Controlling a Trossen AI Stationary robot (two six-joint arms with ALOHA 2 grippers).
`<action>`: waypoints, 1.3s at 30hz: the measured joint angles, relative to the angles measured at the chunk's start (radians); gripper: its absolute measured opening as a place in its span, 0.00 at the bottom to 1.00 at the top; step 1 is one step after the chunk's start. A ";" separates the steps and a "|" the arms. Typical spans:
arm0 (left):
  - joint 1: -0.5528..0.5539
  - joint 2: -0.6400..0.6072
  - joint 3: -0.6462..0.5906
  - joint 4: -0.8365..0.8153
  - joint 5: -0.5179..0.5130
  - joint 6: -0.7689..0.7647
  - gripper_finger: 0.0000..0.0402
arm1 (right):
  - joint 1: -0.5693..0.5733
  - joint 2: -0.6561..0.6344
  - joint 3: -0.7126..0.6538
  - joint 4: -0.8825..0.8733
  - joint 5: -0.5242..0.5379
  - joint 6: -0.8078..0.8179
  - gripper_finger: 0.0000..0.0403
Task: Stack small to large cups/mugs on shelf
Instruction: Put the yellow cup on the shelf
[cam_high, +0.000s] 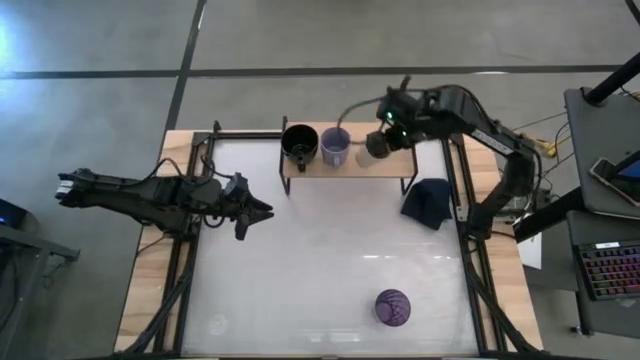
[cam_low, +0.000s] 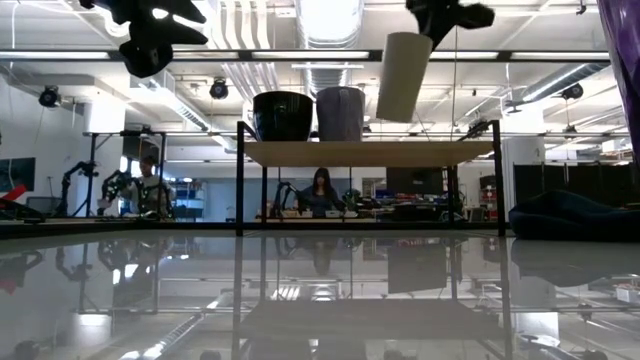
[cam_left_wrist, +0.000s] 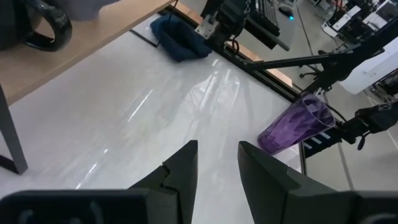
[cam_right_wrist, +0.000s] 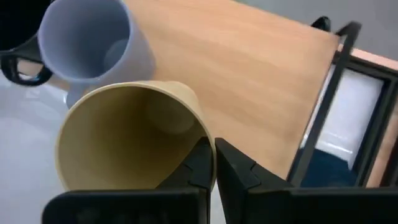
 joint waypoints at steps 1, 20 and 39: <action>0.000 0.002 0.000 0.002 0.000 0.000 0.25 | -0.019 0.014 0.014 0.000 -0.015 -0.023 0.02; 0.000 0.001 -0.010 0.003 0.000 -0.025 0.25 | -0.097 0.079 0.024 -0.001 -0.050 -0.121 0.02; 0.000 0.003 -0.010 0.008 -0.001 -0.026 0.25 | -0.102 0.114 0.020 0.015 -0.047 -0.145 0.04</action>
